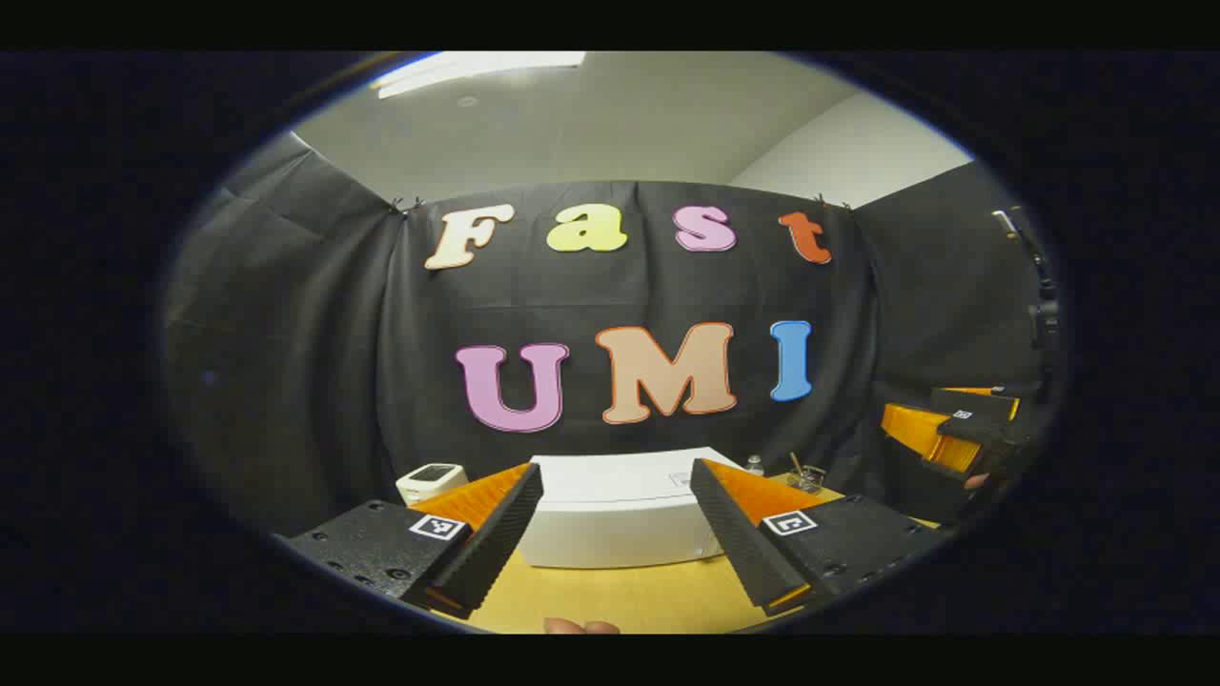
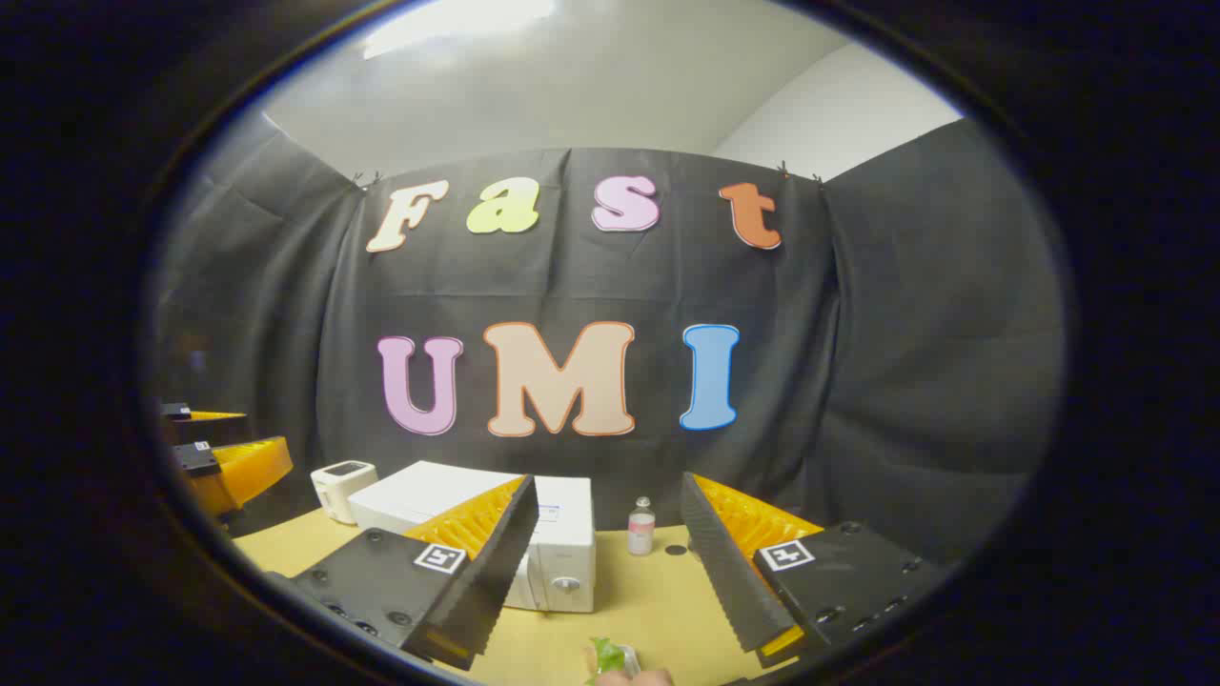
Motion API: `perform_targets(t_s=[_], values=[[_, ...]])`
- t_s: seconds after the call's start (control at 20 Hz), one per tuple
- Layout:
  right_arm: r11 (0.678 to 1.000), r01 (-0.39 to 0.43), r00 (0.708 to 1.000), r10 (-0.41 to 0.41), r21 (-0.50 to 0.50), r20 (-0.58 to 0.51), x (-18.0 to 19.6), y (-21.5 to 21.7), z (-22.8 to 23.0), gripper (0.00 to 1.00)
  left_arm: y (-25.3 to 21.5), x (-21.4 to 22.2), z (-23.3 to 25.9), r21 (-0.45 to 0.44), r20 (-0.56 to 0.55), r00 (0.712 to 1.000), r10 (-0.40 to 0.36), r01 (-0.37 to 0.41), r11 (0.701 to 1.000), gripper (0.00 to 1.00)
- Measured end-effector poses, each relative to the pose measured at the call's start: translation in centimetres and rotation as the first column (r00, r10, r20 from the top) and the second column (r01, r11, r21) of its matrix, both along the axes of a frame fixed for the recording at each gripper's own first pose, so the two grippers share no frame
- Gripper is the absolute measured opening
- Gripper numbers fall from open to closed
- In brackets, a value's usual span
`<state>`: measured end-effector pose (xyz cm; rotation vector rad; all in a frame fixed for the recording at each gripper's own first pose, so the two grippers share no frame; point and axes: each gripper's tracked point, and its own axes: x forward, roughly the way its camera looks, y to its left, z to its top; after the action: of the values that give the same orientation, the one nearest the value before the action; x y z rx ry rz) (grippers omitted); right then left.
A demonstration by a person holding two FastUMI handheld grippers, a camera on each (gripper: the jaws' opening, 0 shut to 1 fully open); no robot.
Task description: Open the microwave oven with the left hand, put the food in, and close the microwave oven.
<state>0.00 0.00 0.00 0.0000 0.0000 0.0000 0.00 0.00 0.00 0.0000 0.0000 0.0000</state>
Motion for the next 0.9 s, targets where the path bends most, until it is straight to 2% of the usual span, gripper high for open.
perform_targets(t_s=[0.2,0.25,0.4,0.45,0.65,0.7,0.75,0.8,0.9], values=[[1.000,-0.012,1.000,0.012,0.001,0.007,0.5,0.0,-0.2,0.93,-0.1,0.6,-0.9,0.006,-0.012,1.000,0.009,-0.009,1.000,1.00],[1.000,-0.015,1.000,0.015,-0.005,0.007,0.6,-0.1,-0.3,0.95,0.0,0.6,-1.2,0.002,-0.017,1.000,0.013,-0.013,1.000,0.98],[0.999,-0.034,0.999,0.034,-0.019,0.013,0.8,0.8,-0.7,0.93,-0.1,0.9,-2.5,-0.002,-0.042,0.999,0.017,-0.017,1.000,1.00],[0.999,-0.039,0.999,0.039,-0.026,0.010,0.6,0.9,-1.0,0.93,-0.1,0.9,-2.8,0.009,-0.048,0.999,0.019,-0.018,1.000,0.98],[0.997,-0.061,0.998,0.061,-0.049,0.001,0.4,1.8,-1.8,0.93,-0.2,0.9,-2.9,0.034,-0.044,0.999,0.012,-0.011,0.999,0.98],[0.996,-0.065,0.998,0.065,-0.055,-0.004,0.3,2.0,-2.1,0.93,-0.4,1.0,-3.1,0.030,-0.051,0.999,0.010,-0.008,1.000,1.00],[0.996,-0.070,0.998,0.070,-0.064,-0.009,0.2,2.1,-2.2,0.93,-0.5,0.9,-3.5,0.025,-0.059,0.998,0.005,-0.004,1.000,0.98],[0.995,-0.077,0.997,0.077,-0.070,-0.009,0.1,2.3,-2.2,0.93,-0.7,0.6,-3.7,0.022,-0.064,0.998,0.001,0.000,1.000,1.00],[0.992,-0.093,0.996,0.092,-0.087,-0.007,-0.1,2.8,-2.2,0.94,-1.0,0.5,-3.9,0.026,-0.068,0.998,-0.009,0.010,1.000,0.98]])
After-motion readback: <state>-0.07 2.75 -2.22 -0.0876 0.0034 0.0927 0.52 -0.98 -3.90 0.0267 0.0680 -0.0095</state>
